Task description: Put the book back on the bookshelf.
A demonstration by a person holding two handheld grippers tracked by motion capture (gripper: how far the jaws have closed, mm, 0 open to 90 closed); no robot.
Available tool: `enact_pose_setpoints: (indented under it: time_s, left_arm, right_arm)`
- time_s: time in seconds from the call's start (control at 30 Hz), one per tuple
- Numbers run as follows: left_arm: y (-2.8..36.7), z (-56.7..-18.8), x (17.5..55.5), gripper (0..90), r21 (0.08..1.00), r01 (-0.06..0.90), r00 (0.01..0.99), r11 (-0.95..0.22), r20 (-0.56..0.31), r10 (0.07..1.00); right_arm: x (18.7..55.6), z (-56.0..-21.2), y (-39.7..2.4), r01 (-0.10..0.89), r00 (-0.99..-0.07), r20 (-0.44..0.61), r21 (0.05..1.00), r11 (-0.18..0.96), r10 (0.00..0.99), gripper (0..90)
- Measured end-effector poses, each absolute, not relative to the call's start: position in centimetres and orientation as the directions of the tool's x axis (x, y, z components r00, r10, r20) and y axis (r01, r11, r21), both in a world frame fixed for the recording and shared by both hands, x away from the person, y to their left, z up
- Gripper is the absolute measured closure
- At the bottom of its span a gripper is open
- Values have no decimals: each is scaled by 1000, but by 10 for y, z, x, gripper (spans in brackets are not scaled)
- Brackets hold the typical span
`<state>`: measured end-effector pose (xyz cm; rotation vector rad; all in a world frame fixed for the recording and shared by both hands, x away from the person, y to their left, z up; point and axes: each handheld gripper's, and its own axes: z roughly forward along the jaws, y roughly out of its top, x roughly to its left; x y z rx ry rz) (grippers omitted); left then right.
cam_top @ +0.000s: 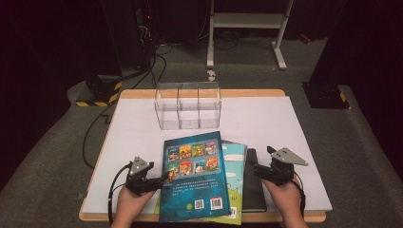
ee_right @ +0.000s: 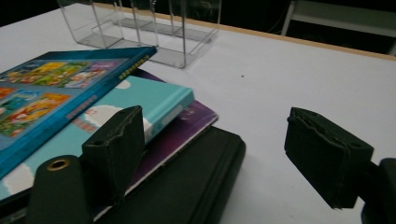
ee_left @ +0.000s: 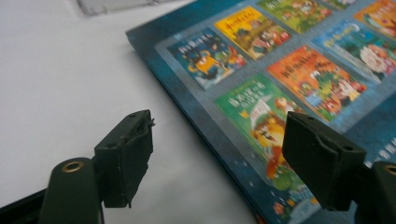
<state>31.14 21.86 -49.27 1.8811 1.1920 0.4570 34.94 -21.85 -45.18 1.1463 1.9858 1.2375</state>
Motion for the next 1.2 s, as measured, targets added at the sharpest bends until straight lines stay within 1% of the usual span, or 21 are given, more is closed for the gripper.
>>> enact_pose_setpoints:
  time_s: [0.1,0.2,0.27,0.4,0.47,0.53,0.57,0.6,0.63,0.7,0.73,0.8,1.03,1.2]
  left_arm:
    - [214,-496,308,265,793,582,504,-181,-177,845]
    - [211,-495,308,278,790,584,518,-185,-187,835]
    - [209,-496,308,293,793,584,520,-173,-203,829]
    - [210,-497,310,287,792,588,523,-162,-220,823]
    - [212,-499,312,286,790,594,521,-152,-234,821]
    - [212,-499,313,242,789,596,516,-147,-236,824]
    - [212,-500,313,242,792,593,514,-147,-232,826]
    - [213,-502,314,225,787,603,507,-130,-251,825]
    - [213,-502,314,228,787,603,507,-130,-251,825]
    - [215,-502,315,238,774,623,506,-115,-286,813]
    - [215,-503,316,242,764,637,511,-102,-320,798]
    - [215,-504,316,245,762,641,510,-97,-328,795]
    - [213,-503,317,240,770,627,522,-116,-305,796]
    - [206,-498,318,233,783,600,530,-162,-237,814]
  right_arm:
    - [347,-450,-212,387,-524,9,893,229,851,195]
    - [346,-449,-209,390,-530,13,891,231,848,191]
    - [345,-448,-204,404,-546,35,886,227,837,168]
    - [341,-447,-197,389,-552,5,886,253,834,141]
    - [341,-447,-196,386,-554,0,886,257,833,142]
    - [339,-448,-195,380,-553,-4,888,257,833,143]
    - [339,-449,-195,380,-554,-5,888,258,832,141]
    - [339,-450,-194,389,-553,2,885,257,833,133]
    - [339,-450,-194,389,-553,2,885,257,833,133]
    - [338,-450,-193,391,-557,5,884,257,830,133]
    - [338,-451,-192,393,-564,16,884,252,826,136]
    - [338,-451,-191,395,-571,19,883,255,821,137]
    - [334,-451,-183,386,-592,-2,877,286,806,139]
    - [329,-451,-185,408,-583,37,877,253,812,146]
